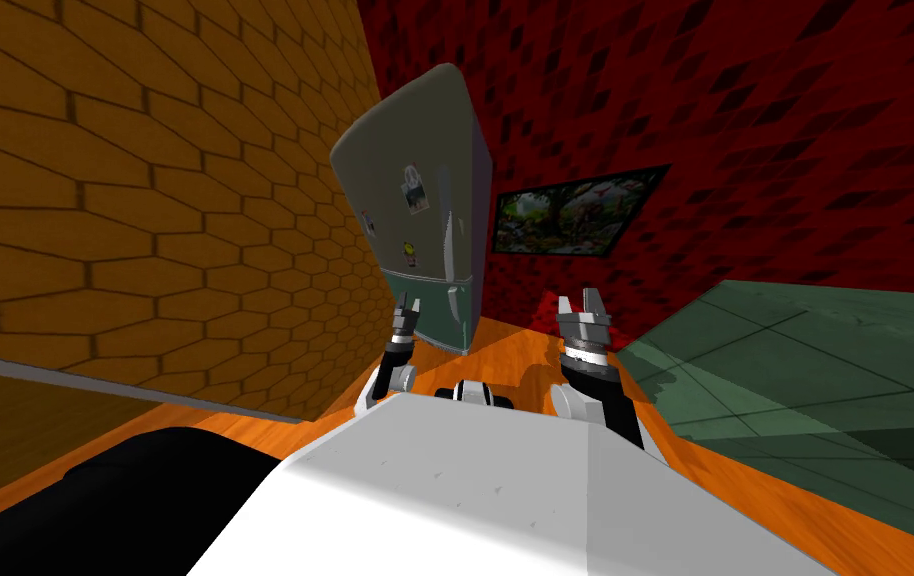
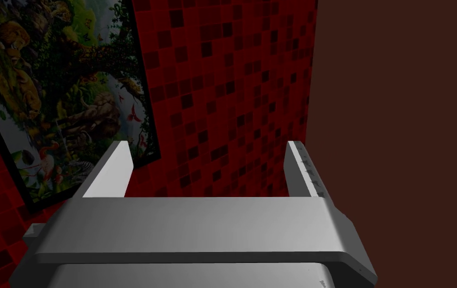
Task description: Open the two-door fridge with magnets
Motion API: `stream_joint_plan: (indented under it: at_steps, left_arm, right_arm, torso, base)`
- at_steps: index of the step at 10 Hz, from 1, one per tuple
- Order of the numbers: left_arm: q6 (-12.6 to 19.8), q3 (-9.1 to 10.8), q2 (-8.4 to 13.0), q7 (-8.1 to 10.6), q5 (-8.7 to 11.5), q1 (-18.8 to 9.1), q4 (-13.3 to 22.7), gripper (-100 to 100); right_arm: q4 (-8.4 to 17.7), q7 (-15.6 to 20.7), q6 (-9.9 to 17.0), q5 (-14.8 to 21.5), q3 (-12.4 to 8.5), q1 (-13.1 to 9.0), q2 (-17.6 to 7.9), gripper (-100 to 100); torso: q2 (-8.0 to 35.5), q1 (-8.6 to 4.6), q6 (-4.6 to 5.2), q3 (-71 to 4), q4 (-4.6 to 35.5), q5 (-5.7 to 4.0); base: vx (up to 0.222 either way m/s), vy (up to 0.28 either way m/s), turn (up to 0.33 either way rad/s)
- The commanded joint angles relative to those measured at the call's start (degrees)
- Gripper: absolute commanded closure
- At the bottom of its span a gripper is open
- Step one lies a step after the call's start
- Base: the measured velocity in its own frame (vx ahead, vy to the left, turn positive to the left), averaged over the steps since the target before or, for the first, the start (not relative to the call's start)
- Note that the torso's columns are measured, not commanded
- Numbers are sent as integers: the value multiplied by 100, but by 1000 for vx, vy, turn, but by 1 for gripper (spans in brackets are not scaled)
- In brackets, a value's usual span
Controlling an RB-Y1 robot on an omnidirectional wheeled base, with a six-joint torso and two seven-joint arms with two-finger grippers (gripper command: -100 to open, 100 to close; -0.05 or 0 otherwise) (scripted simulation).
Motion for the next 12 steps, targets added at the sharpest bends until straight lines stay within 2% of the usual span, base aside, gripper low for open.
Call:
stream_joint_plan:
  at_steps: [1,12]
  left_arm:
    - [-242,-76,-69,-39,-38,-108,364,-100]
    - [-958,-272,-31,-123,-129,-434,1484,-100]
  right_arm:
    - [0,0,0,0,0,0,0,0]
    - [0,0,0,0,0,0,0,0]
  torso:
    - [6,3,0,4,2,1]
    - [6,-6,0,4,2,-2]
  base:
    - [122,-12,-67]
    - [89,1,-49]
